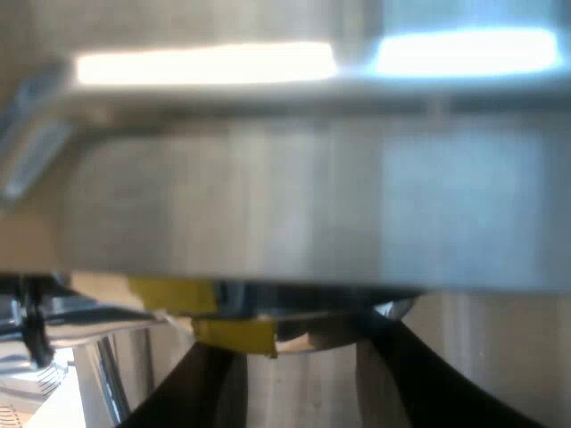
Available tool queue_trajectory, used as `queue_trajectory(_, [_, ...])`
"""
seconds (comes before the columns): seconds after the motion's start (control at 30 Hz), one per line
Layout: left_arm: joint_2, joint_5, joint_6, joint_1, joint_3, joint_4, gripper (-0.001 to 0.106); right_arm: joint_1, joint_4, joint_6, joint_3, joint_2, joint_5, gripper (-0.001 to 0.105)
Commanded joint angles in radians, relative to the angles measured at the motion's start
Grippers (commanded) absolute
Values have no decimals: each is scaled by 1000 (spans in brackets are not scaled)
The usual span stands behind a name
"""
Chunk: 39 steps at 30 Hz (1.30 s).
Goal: Put the handle in the coffee machine
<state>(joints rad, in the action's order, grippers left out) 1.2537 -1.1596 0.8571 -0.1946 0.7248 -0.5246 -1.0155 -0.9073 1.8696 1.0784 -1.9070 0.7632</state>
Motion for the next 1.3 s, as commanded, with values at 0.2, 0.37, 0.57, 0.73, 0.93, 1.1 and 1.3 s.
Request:
queue_trajectory(0.2, [-25, -110, -16, 10, 18, 4, 64, 11, -93, 13, 40, 22, 42, 32])
queue_trajectory(0.37, [-37, -110, -16, -3, 30, 6, 64, 11, -137, 20, 40, 22, 42, 32])
queue_trajectory(0.57, [-68, -110, -16, -43, 49, 6, 64, 11, -137, 20, 40, 22, 42, 32])
queue_trajectory(0.73, [-71, -100, -16, -83, 48, 6, 64, 11, -165, 46, 40, 22, 46, 32])
queue_trajectory(0.93, [-78, -102, -16, -114, 61, 6, 64, 11, -209, 46, 40, 22, 46, 32])
queue_trajectory(1.1, [-98, -105, 73, -120, 134, 6, 60, 11, -210, 46, 40, 22, 46, 32])
queue_trajectory(1.3, [-100, 89, 202, -120, 221, 2, 8, 11, -210, 49, 40, 22, 46, 32])
